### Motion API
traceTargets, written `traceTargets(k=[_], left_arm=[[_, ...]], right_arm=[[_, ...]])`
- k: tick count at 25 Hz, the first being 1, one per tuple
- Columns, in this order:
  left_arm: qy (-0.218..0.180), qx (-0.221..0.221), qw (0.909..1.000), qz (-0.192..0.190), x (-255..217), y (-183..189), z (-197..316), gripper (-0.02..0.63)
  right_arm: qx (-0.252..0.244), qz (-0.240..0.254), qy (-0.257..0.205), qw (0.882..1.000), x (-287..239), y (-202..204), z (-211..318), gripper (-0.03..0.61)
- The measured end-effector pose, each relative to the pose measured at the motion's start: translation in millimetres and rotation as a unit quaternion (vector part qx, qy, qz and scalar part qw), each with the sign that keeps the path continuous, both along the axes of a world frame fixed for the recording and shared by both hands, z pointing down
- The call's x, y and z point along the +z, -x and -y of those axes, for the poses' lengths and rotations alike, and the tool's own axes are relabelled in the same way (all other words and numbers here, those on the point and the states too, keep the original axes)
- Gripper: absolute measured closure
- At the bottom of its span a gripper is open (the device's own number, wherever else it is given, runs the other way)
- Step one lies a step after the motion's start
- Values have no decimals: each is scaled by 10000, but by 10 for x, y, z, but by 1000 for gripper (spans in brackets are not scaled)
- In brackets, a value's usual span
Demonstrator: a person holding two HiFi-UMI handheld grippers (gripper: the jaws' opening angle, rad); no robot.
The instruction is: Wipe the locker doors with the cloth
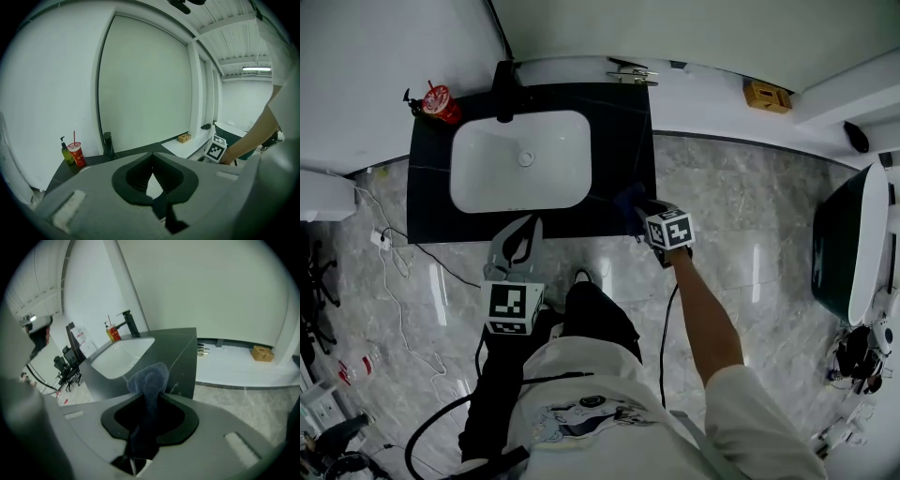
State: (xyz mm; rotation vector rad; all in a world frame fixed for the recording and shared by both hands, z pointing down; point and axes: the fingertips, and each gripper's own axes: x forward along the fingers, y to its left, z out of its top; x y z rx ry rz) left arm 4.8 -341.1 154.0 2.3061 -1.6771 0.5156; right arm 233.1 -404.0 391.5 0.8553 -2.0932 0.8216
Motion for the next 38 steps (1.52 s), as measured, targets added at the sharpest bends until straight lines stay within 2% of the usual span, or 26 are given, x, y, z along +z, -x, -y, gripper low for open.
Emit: traceTargets(k=[3,6,10,15,19,23,30,33,38], left_arm=[[-103,-79,9999,-30,-81,68,-27,612],[-354,-90,9993,-25,-239,100,-90,612],[-763,-170,9969,-16,-514,184,-216,612],[-1082,-267,9937,-116,-809,358,-488,612],[-1226,-239,9921,-125,-937,510,-805,612],[-1344,-17,9909,-22,-1033,614,-1150,612],[-1361,322,9901,70,-1105,880,-1746,613],[-1340,260,9905,133,-1062,971,-1880,612],[-1232,-108,9923,60,-909,986,-1960,612]], right_arm=[[489,494,-342,9970,-354,53,6,492],[685,1010,-901,9884,-904,178,-96,492],[714,1688,-1786,9667,-1810,476,-324,492],[663,2070,-2515,9431,-2606,787,-760,491],[683,1928,-2857,9362,-2900,922,-1140,491],[613,1734,-3182,9300,-3117,1040,-1534,491],[60,715,-3716,9256,-3077,1171,-2164,491],[-196,514,-3774,9244,-3000,1210,-2306,492],[-648,457,-3894,9177,-2893,1156,-2298,491]])
